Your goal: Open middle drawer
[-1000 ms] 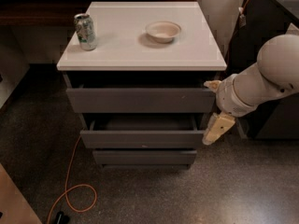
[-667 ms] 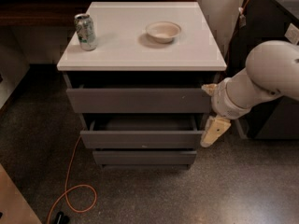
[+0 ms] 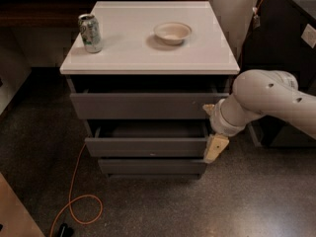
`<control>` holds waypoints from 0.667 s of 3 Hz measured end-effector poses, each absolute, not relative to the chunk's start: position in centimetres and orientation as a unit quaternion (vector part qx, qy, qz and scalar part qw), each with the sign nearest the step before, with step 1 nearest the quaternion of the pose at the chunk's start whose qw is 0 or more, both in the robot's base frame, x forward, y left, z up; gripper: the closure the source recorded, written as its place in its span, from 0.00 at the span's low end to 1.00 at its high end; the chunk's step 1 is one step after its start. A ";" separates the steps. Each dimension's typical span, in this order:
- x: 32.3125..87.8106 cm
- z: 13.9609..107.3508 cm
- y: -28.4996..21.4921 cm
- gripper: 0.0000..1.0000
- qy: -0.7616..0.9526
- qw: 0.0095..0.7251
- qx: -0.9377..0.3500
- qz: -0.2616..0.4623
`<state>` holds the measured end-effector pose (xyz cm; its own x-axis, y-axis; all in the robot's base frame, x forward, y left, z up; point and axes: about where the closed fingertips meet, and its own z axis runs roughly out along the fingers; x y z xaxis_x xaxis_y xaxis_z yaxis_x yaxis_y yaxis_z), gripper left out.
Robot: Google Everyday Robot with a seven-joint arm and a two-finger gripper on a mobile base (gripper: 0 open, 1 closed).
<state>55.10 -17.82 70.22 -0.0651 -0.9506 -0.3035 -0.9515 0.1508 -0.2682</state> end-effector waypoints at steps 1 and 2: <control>56.5 64.3 -17.5 0.00 0.719 0.208 -0.663 -0.006; 57.5 61.1 -17.0 0.00 0.708 0.217 -0.671 -0.015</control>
Offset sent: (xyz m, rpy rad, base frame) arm 0.0379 0.0110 -0.1276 -0.0238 -0.0840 0.0715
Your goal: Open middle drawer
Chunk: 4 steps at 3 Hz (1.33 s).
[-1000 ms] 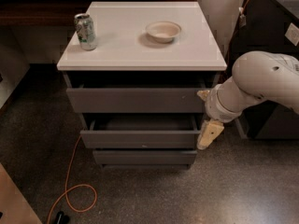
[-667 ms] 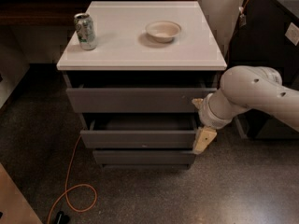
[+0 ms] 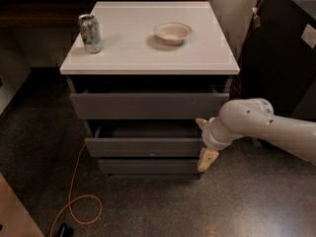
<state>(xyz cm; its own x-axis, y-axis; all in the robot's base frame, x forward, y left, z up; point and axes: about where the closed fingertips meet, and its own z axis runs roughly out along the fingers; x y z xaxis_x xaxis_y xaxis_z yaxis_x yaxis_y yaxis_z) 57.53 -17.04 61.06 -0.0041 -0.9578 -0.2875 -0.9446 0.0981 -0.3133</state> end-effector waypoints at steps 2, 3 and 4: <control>61.6 55.6 -15.3 0.15 0.683 0.247 -0.687 -0.023; 63.0 53.4 -14.6 0.37 0.680 0.256 -0.687 -0.020; 65.9 51.6 -14.8 0.68 0.682 0.272 -0.677 -0.041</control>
Offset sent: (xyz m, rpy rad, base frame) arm 0.0702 0.0257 -0.0871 0.0562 -0.0830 0.0648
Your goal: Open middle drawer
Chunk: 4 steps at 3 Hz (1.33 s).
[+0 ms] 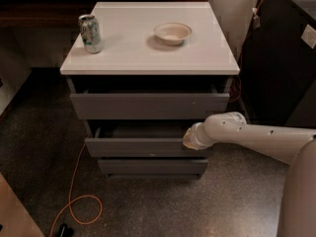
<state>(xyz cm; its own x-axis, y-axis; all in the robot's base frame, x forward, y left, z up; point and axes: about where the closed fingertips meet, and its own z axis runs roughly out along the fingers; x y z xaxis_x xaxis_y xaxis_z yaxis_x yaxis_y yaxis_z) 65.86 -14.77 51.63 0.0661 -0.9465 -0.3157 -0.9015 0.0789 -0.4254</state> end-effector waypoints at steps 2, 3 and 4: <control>70.7 49.8 -16.2 1.00 0.686 0.295 -0.661 -0.073; 73.6 48.1 -16.0 1.00 0.683 0.311 -0.656 -0.076; 75.3 46.5 -15.4 1.00 0.679 0.321 -0.656 -0.073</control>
Offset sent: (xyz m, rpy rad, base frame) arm 0.0855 -0.0265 -0.0251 -0.0017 -0.1260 -0.0669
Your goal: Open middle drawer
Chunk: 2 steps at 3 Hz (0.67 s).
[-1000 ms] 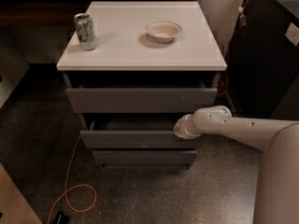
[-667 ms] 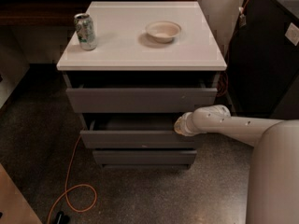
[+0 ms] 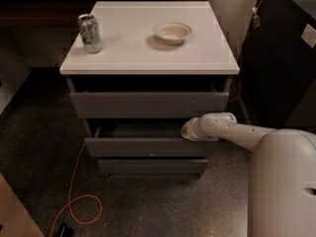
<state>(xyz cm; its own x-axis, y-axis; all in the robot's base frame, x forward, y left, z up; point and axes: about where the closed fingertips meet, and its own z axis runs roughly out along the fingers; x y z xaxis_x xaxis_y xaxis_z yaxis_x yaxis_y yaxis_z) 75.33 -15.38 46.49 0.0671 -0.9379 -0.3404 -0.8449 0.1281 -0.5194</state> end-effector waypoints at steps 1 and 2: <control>75.3 45.5 -14.9 1.00 0.679 0.320 -0.657 -0.067; 75.1 45.3 -14.7 1.00 0.680 0.320 -0.657 -0.064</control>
Offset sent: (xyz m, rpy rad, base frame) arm -0.0200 0.0132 -0.0141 0.0238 0.0406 0.0040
